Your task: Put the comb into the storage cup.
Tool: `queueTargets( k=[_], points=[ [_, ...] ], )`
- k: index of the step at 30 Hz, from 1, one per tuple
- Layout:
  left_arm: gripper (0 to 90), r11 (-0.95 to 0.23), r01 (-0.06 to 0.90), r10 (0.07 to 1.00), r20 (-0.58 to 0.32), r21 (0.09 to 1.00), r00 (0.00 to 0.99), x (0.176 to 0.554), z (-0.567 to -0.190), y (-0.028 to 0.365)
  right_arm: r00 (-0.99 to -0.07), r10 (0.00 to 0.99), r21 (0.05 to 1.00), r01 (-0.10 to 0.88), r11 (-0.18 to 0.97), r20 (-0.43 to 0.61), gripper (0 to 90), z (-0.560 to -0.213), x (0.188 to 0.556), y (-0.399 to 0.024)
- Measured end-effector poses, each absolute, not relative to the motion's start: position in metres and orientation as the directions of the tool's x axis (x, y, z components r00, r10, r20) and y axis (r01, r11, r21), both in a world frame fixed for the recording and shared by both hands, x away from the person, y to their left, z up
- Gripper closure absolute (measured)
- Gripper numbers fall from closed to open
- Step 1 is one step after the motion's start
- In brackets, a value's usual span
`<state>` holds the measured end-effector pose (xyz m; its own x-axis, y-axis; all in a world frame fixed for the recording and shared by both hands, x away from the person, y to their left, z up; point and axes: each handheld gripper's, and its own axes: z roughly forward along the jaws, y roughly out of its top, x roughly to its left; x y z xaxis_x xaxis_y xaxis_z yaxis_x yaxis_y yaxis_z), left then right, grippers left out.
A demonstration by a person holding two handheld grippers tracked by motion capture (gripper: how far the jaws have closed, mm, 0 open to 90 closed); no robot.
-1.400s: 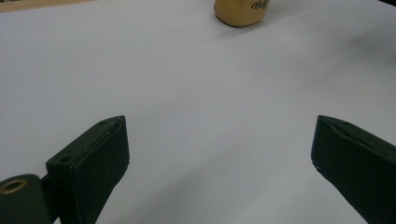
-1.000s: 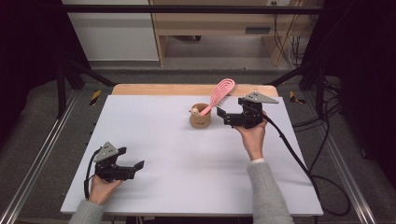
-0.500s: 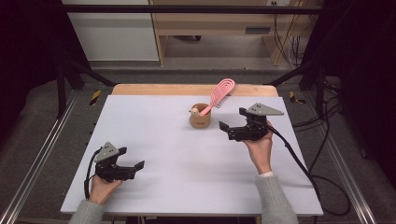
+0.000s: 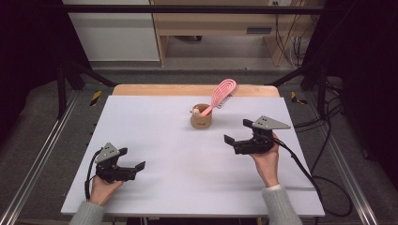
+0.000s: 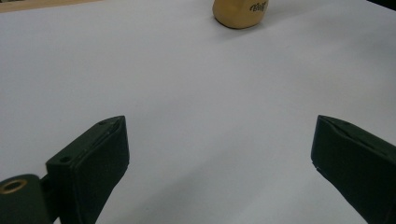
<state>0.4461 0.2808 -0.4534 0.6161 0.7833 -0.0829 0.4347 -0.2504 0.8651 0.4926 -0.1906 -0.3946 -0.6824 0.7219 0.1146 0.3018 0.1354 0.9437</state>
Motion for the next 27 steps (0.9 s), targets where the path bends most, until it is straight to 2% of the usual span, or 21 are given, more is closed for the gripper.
queueTargets(
  k=[8,27],
  points=[
    [4.3,-0.25,0.435,0.783,-0.083,0.865,0.616,0.446,-0.454,0.28,-0.688,0.718,0.933,0.319,0.169,0.105,0.3,-0.417,0.484,-0.201],
    [4.3,-0.255,0.43,0.78,-0.079,0.866,0.621,0.446,-0.454,0.28,-0.665,0.735,0.922,0.355,0.153,0.134,0.3,-0.456,0.472,-0.236]
  ],
)
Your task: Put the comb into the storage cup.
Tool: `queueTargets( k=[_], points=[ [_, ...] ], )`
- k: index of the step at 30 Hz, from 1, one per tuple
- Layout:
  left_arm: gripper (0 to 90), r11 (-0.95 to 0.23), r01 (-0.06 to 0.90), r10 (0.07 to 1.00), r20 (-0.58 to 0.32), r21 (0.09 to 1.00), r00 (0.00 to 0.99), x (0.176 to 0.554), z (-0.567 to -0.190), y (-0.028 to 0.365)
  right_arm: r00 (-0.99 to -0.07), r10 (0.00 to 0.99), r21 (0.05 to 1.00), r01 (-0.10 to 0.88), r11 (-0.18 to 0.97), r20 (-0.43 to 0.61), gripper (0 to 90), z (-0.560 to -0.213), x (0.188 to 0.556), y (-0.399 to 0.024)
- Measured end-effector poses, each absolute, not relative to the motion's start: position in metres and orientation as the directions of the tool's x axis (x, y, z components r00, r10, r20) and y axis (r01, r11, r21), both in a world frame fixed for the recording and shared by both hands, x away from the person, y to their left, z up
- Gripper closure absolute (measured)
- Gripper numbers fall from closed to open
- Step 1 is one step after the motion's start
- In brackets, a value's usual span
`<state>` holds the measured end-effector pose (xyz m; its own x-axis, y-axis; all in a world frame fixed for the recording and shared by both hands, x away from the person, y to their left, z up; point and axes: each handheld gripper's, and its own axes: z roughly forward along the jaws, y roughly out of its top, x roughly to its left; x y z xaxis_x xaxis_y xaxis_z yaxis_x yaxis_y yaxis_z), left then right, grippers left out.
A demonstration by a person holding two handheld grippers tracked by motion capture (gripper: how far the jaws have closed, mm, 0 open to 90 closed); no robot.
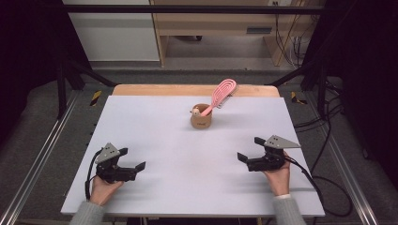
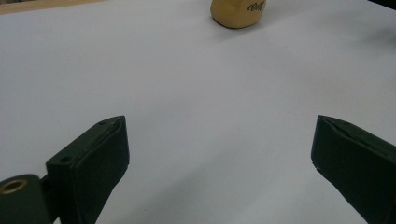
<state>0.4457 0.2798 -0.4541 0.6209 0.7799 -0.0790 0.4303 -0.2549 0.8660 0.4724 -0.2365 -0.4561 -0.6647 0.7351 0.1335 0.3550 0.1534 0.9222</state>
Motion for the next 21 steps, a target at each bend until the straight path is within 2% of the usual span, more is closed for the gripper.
queueTargets(
  k=[21],
  points=[
    [4.3,-0.266,0.429,0.781,-0.068,0.863,0.621,0.446,-0.456,0.278,-0.665,0.732,0.918,0.367,0.15,0.146,0.2,-0.471,0.467,-0.257]
  ],
)
